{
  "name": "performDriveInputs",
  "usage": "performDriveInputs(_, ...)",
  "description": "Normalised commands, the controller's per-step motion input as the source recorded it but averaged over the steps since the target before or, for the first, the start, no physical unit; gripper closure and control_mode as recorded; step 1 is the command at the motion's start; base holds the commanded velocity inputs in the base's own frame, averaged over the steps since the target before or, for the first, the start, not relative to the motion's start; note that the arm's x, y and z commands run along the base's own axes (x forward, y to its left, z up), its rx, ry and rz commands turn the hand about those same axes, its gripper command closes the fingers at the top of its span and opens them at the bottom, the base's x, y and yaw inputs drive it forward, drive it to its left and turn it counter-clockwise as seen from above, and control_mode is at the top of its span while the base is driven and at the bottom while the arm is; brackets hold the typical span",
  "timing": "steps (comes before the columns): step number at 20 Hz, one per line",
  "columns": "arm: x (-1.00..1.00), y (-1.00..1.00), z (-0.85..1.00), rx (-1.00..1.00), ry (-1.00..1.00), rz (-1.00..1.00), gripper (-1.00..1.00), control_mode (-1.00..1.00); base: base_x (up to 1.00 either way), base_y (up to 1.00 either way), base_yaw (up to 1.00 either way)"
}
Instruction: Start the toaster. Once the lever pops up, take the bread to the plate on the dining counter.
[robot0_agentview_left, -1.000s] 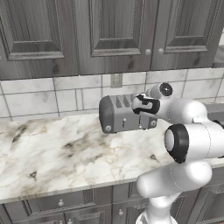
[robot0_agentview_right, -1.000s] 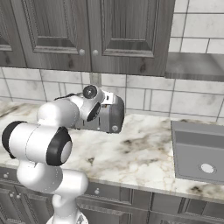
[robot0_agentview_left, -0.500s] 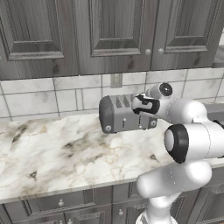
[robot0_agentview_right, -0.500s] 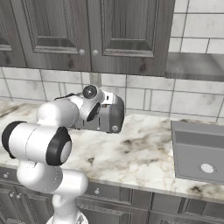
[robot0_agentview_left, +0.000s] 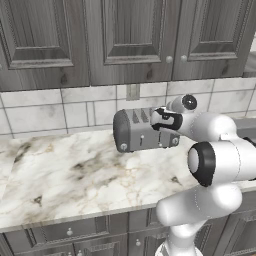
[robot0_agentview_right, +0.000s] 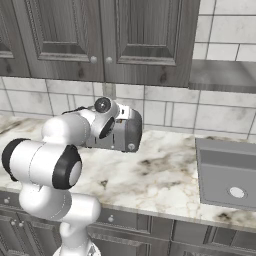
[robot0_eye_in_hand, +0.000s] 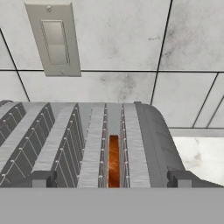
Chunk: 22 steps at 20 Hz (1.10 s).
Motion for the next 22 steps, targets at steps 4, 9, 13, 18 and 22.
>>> performDriveInputs(4, 0.00, 0.00, 0.00, 0.00, 0.00, 0.00, -1.00, -1.00, 0.00, 0.00, 0.00)
performDriveInputs(9, 0.00, 0.00, 0.00, 0.00, 0.00, 0.00, -1.00, -1.00, 0.00, 0.00, 0.00)
performDriveInputs(13, 0.00, 0.00, 0.00, 0.00, 0.00, 0.00, -1.00, -1.00, 0.00, 0.00, 0.00)
performDriveInputs(18, 0.00, 0.00, 0.00, 0.00, 0.00, 0.00, -1.00, -1.00, 0.00, 0.00, 0.00)
performDriveInputs(22, 0.00, 0.00, 0.00, 0.00, 0.00, 0.00, -1.00, -1.00, 0.00, 0.00, 0.00)
